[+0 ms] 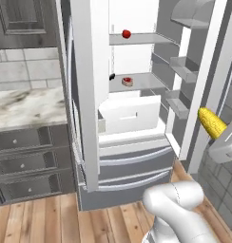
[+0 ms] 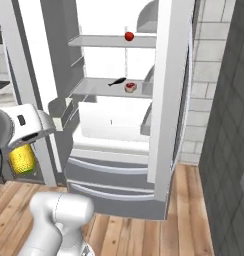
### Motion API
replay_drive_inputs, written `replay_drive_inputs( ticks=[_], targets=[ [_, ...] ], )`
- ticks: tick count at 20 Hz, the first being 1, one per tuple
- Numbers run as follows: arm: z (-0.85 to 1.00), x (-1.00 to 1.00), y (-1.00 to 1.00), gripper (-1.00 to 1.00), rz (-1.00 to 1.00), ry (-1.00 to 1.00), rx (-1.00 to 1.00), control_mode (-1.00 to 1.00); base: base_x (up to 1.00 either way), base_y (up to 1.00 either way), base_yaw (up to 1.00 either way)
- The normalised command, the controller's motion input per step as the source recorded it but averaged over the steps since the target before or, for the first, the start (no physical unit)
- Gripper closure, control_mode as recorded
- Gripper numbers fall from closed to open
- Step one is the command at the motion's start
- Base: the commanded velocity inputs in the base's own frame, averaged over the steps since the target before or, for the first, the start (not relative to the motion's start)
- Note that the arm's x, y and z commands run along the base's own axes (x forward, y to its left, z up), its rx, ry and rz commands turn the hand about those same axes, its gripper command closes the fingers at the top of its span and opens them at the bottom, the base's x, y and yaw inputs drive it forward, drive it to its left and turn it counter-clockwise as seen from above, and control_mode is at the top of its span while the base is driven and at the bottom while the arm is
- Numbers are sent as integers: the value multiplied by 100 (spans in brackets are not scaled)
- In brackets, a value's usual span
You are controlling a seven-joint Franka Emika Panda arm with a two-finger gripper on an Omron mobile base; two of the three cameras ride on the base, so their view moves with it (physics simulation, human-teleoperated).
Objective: Transport the steak and corn to the fridge. Place the steak on the rack containing meat and place the corn on the rack containing the vegetable, ensuring meats and vegetables are on different racks.
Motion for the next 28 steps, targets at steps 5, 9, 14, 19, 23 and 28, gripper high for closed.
replay_drive_inputs(
  ticks=[5, 9, 14, 19, 23, 28],
  targets=[
    [0, 0, 0, 100, 0, 0, 0, 100, 14, -36, 18],
    [0, 0, 0, 100, 0, 0, 0, 100, 36, -32, -3],
    [0, 0, 0, 100, 0, 0, 0, 100, 82, -2, -1],
    [0, 0, 0, 100, 0, 0, 0, 100, 91, -8, 0],
    [0, 0, 0, 100, 0, 0, 0, 100, 100, -1, 0],
    [0, 0, 0, 100, 0, 0, 0, 100, 100, 0, 0]
  ],
)
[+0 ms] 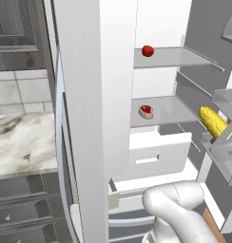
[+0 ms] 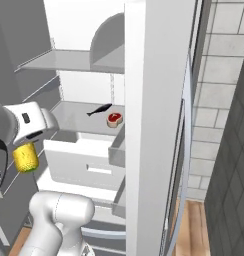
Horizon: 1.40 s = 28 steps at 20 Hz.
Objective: Transport the steak and corn to the fridge. Place the steak on the rack containing meat and place the corn on the rack containing the vegetable, ensuring meats and vegetables are on different racks.
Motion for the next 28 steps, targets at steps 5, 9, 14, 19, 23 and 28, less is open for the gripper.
replay_drive_inputs(
  ticks=[5, 9, 14, 19, 23, 28],
  targets=[
    [0, 0, 0, 100, 0, 0, 0, 100, 100, 0, 0],
    [0, 0, 0, 100, 0, 0, 0, 100, 100, 0, 0],
    [0, 0, 0, 100, 0, 0, 0, 100, 85, -4, 0],
    [34, 51, 0, 100, 0, -15, 3, -100, 20, 0, 0],
    [49, 56, 0, 100, 0, -24, 1, -100, 0, 0, 0],
    [20, 56, 1, 100, 0, -29, 1, -100, 0, 0, 0]
  ],
)
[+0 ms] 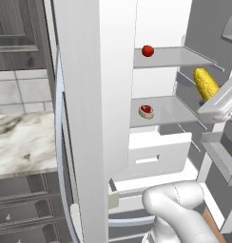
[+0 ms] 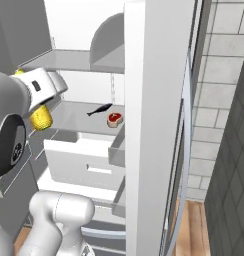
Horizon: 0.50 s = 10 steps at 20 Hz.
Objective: Transport the steak and corn to the fridge. Place the steak on the rack containing meat and place the corn on the rack containing the vegetable, ensuring meats and vegetables are on different racks.
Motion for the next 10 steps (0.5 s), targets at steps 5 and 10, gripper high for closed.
replay_drive_inputs(
  ticks=[5, 10],
  targets=[
    [10, 88, 1, 100, 0, -7, 4, -100, 0, 0, 0],
    [26, 72, 0, 100, 0, 0, 0, -100, 0, 0, 0]
  ],
)
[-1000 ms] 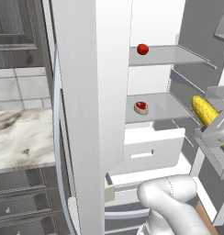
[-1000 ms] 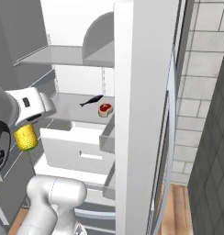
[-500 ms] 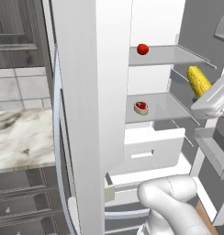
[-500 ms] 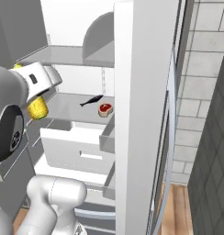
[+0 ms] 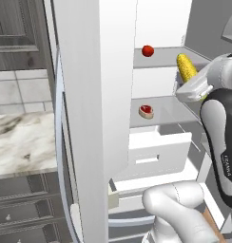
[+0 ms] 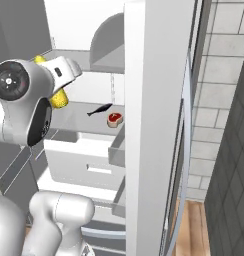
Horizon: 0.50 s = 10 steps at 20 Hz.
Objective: Transport the steak and corn to the fridge. Place the steak on the rack containing meat and place the corn on the rack containing the vegetable, ensuring meats and vegetables are on different racks.
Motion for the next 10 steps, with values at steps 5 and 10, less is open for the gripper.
replay_drive_inputs(
  ticks=[5, 10],
  targets=[
    [13, 93, 3, 100, 0, 0, 0, -100, 0, 0, 0],
    [3, 86, 11, 100, 7, -9, 0, -100, 0, 0, 0]
  ],
)
